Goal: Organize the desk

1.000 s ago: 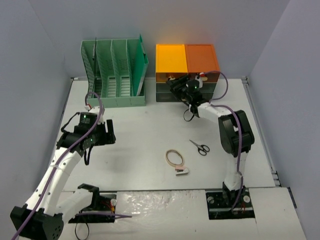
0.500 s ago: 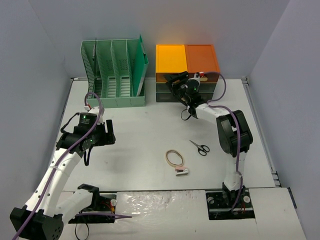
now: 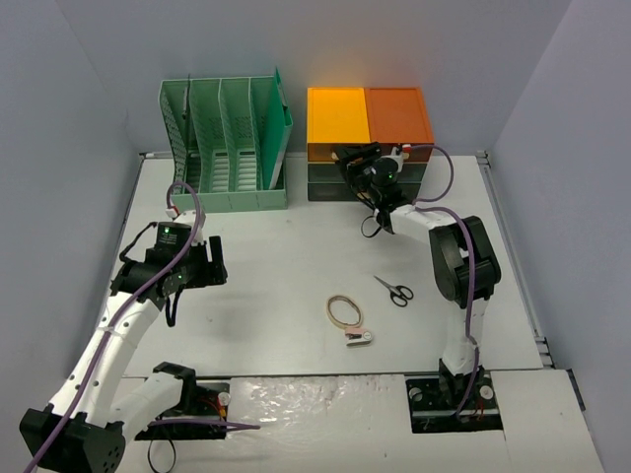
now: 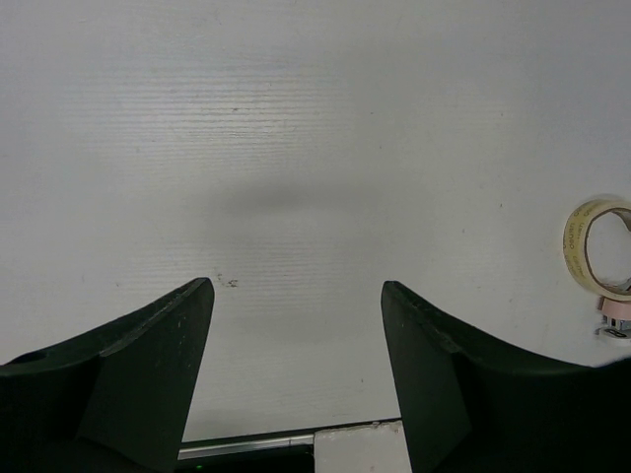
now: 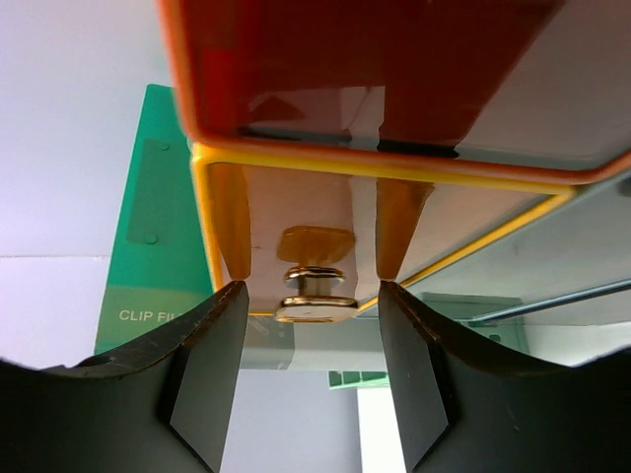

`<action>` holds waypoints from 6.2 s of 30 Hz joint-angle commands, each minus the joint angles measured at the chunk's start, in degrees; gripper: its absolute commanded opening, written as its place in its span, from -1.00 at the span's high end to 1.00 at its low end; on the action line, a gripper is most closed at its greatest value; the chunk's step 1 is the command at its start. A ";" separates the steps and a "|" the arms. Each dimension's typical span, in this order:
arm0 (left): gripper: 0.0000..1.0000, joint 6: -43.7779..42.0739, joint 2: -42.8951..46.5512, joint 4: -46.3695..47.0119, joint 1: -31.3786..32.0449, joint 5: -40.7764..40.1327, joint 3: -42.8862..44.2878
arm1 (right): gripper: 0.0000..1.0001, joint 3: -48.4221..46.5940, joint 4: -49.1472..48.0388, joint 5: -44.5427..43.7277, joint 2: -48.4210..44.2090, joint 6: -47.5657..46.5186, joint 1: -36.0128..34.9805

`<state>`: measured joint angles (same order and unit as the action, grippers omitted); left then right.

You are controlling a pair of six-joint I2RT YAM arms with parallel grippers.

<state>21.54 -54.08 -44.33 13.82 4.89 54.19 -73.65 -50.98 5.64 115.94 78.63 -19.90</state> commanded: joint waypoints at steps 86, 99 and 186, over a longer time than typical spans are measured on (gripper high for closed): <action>-0.31 1.01 2.33 0.35 0.33 0.53 3.36 | -0.66 13.64 30.25 -2.07 -23.80 -5.74 -5.86; -0.31 0.96 2.80 1.45 0.41 1.29 2.18 | -0.68 10.84 49.60 -7.09 -35.89 -21.84 -6.20; -0.31 -0.09 2.62 -1.17 3.67 0.65 3.61 | -0.81 12.32 76.83 -18.86 -17.90 -50.09 -31.24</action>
<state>21.67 -51.72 -46.40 17.15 6.07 54.19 -62.03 26.43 -11.16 101.26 28.41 -52.83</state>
